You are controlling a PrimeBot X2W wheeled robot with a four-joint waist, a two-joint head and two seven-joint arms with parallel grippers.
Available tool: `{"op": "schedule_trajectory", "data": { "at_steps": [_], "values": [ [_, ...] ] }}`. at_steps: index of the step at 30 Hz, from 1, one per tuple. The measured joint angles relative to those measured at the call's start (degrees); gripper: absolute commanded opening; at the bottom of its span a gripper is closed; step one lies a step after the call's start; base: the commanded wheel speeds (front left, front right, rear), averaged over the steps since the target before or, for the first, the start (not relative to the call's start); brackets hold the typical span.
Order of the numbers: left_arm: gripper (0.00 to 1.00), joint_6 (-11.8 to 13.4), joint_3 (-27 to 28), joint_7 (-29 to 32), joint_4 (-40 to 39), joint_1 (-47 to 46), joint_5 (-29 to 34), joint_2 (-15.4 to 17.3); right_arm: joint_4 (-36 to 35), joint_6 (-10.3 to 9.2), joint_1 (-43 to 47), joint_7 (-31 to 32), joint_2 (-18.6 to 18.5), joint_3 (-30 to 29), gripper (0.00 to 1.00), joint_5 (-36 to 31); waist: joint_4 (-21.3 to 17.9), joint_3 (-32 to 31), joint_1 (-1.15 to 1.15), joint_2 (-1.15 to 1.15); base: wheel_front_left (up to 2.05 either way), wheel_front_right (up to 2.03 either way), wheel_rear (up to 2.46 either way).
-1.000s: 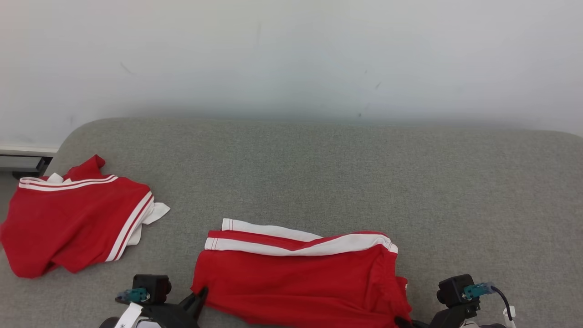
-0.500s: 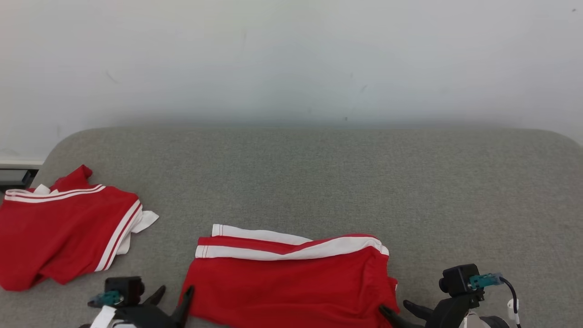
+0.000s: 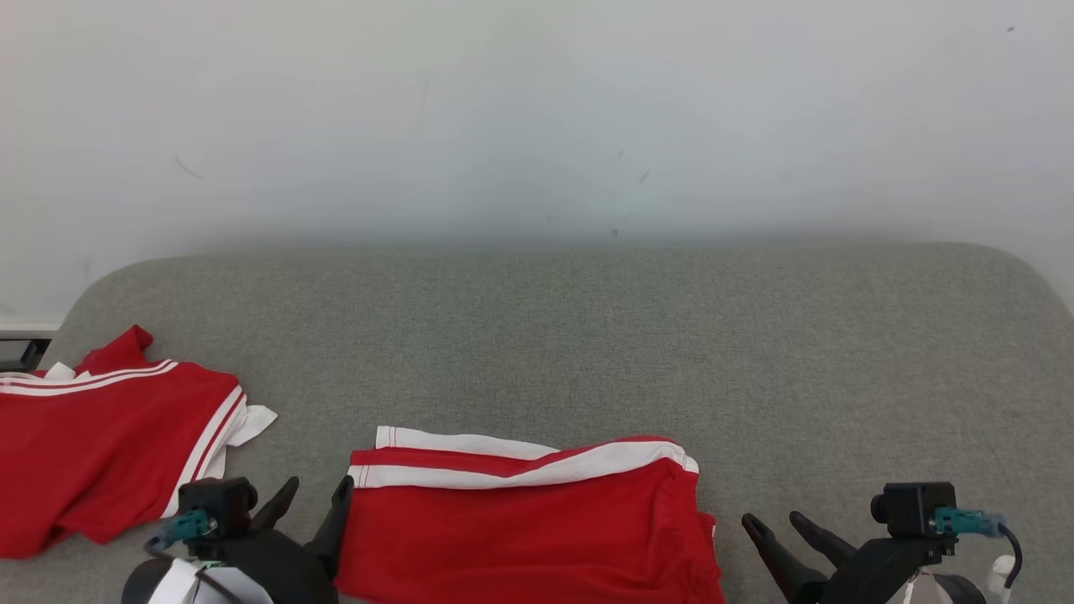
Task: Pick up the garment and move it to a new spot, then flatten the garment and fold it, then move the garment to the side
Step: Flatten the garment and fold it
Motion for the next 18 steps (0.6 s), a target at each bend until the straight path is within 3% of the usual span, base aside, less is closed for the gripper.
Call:
{"op": "schedule_trajectory", "data": {
  "at_steps": [6, 10, 18],
  "values": [
    [1.0, 0.0, 5.7, -0.2, -5.0, 5.2, 3.3, 1.5, -0.5, -1.4, 1.9, -2.7, 1.3, -0.5, 1.0, -0.3, 0.1, -0.4, 0.0, 0.0, 0.0, 0.0, 0.0],
    [1.0, 0.0, 12.4, -0.2, -4.6, 8.9, 6.7, 1.3, -0.6, -2.19, 3.2, -4.0, 1.6, -0.9, 1.0, -0.3, 0.2, -0.6, 0.0, 0.0, 0.0, 0.0, 0.0],
    [1.0, 0.0, 21.6, -0.2, -6.8, 13.4, 14.4, -1.7, -1.0, -3.61, 4.7, -5.7, 1.9, -1.5, 1.0, -1.8, 1.2, -0.5, 0.0, 0.0, 0.0, 0.0, 0.0]
  ]
}}
